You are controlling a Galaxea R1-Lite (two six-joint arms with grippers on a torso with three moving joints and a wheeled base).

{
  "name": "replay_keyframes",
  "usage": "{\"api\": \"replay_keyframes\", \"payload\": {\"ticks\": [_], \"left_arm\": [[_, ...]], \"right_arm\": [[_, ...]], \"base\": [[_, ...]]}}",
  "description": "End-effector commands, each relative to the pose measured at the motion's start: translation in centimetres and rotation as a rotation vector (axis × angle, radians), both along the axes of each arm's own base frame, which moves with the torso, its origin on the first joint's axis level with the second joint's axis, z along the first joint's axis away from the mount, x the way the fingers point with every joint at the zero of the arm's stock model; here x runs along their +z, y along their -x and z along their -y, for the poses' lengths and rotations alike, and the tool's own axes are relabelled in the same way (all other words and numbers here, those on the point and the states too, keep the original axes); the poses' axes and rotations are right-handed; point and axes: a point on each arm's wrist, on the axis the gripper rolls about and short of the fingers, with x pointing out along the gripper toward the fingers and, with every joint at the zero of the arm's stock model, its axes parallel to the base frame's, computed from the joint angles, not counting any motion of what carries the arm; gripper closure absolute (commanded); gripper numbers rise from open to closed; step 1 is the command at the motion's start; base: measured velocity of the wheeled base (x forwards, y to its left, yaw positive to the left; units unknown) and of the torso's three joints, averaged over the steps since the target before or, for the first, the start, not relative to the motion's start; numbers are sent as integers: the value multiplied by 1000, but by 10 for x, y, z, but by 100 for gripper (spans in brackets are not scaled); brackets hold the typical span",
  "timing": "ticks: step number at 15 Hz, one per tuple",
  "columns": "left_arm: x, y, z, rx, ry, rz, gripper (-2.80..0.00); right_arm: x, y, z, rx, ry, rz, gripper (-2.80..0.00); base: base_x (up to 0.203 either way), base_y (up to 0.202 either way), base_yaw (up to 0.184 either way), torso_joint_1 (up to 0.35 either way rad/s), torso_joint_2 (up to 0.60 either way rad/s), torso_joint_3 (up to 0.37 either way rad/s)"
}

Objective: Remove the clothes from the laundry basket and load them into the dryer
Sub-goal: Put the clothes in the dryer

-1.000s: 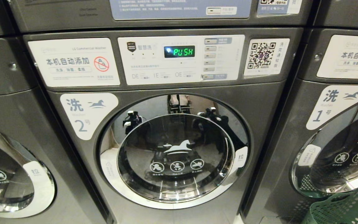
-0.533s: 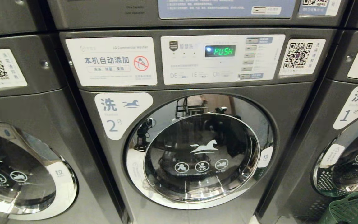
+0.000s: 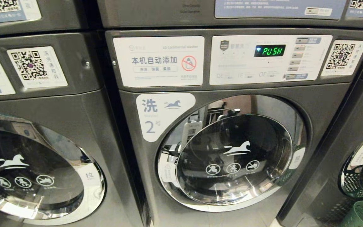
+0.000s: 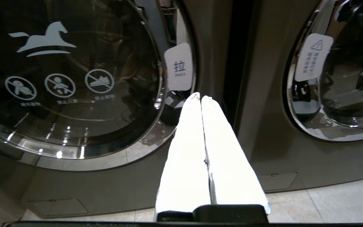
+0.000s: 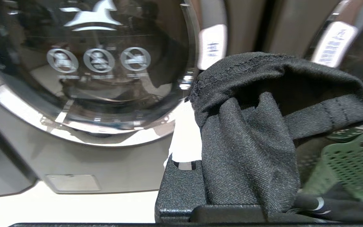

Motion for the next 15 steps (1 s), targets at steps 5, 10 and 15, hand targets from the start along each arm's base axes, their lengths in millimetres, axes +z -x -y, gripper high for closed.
{"api": "replay_keyframes", "payload": {"ticks": [5, 10, 15], "left_arm": [[0, 0, 0, 2, 1, 0, 0], [0, 0, 0, 2, 1, 2, 0], [0, 0, 0, -3, -7, 0, 0]], "right_arm": [[0, 0, 0, -6, -12, 0, 0], [0, 0, 0, -6, -15, 0, 0], [0, 0, 0, -6, -19, 0, 0]], "base": [[0, 194, -1, 2, 2, 1], [0, 182, -3, 1, 3, 1], [0, 17, 0, 0, 1, 0]]}}
